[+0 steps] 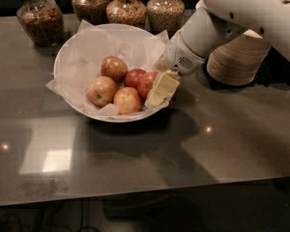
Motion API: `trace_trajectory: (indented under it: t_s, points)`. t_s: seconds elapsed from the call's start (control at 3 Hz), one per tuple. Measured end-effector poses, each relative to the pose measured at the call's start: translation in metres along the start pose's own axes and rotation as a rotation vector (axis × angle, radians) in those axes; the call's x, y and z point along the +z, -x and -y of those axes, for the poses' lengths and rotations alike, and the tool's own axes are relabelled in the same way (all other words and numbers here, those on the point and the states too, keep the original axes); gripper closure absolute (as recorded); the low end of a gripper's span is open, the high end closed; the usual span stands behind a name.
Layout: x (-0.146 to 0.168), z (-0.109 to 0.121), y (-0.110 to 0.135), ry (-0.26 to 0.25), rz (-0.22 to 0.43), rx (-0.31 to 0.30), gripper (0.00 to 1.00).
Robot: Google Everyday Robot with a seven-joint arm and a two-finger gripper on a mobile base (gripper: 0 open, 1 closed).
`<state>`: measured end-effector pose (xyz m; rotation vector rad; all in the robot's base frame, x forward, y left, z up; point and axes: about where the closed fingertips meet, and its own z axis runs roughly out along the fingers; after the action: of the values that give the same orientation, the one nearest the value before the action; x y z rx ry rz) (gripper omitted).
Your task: Pick apple from white bowl
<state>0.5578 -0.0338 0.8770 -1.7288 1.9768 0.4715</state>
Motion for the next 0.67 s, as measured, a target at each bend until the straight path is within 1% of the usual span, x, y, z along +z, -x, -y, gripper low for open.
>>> trace_trajectory:
  t_s: [0.33, 0.67]
  points:
    - [0.0021, 0.0002, -0.0023, 0.007, -0.001, 0.002, 0.44]
    - [0.004, 0.0003, -0.0038, 0.011, -0.002, 0.004, 0.67]
